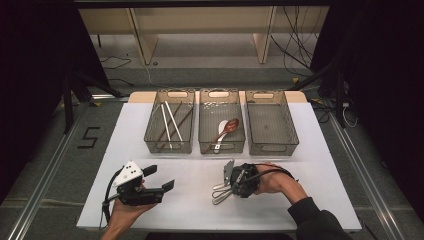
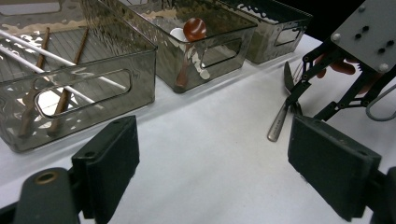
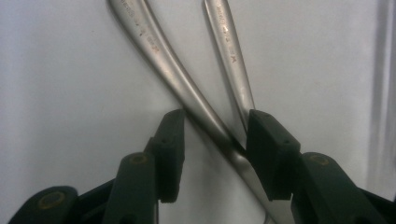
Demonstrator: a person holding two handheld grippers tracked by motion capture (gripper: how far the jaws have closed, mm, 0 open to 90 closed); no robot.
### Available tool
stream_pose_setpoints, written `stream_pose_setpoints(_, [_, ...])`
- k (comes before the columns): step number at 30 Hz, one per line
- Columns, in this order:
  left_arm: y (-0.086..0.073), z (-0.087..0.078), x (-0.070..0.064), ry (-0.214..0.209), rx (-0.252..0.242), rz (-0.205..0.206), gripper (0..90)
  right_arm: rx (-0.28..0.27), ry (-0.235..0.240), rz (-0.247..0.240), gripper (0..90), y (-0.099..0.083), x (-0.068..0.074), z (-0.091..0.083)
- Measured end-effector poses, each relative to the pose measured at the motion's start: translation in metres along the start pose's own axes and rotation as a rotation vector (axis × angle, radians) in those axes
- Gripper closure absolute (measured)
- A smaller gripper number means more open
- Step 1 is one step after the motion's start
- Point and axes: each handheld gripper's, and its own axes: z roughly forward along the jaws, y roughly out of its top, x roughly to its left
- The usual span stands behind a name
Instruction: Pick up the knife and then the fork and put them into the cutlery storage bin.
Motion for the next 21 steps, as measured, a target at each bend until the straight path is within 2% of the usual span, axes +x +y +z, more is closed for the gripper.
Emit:
stream_pose_setpoints(4, [0.0, -0.0002, -0.0006, -0.001, -0.001, 0.001, 16.0, 0.016, 0.016, 0.001, 57.7, 0.0012, -0.0022, 0.0001])
stream_pose_setpoints(12, [-0.0002, 0.0002, -0.002, -0.008, 0.005, 0.01, 16.0, 0.029, 0.014, -0.011, 59.4, 0.0045, -0.0019, 0.0012])
stream_pose_setpoints(21, [-0.0002, 0.0007, -0.003, -0.009, 0.005, 0.013, 16.0, 0.063, 0.014, -0.059, 65.6, 0.0094, 0.0018, 0.0011])
